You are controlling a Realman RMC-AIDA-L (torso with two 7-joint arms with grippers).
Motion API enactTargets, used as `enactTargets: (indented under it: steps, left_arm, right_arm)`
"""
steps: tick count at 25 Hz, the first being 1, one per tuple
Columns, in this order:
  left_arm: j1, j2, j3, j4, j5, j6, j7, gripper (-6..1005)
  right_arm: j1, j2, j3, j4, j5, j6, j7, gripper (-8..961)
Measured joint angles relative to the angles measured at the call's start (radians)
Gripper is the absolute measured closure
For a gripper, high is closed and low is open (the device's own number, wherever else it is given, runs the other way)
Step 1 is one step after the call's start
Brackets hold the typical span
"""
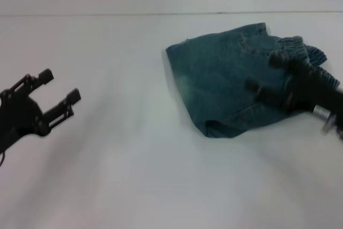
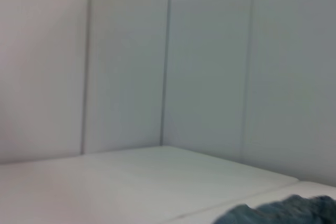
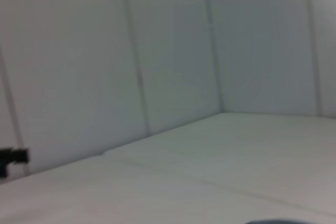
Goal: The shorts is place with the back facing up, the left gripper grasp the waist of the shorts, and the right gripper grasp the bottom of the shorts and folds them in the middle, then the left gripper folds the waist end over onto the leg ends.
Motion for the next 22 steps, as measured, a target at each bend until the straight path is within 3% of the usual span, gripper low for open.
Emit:
enactTargets:
  steps: [6,13,19,22]
  left_arm:
    - [-0.011,0.044,-0.122,-0.027,0.164,0.061,-0.081,218]
    - [-0.01,0.048,-0.162,-0.052,0.238,0.06,-0.083,210]
    - [-0.03,0.054,-0.16,-0.052,0.374,0.108,-0.101,202]
    - [-0.032,0.061,-0.168,-0.046,0.414,0.147,-0.107,122]
  right_arm:
    - [0.004,0.006,-0.005,0.156,-0.002,-0.101,-0.247,7]
    - [0.064,0.007,-0.022,0.289,0.008,-0.15,-0.392,7]
    - [0.119,0.002,-0.124,0.316,0.006,-0.11,-0.365,7]
    - [0.129,0.002,-0.158,0.316,0.005,-0.094,-0.356,7]
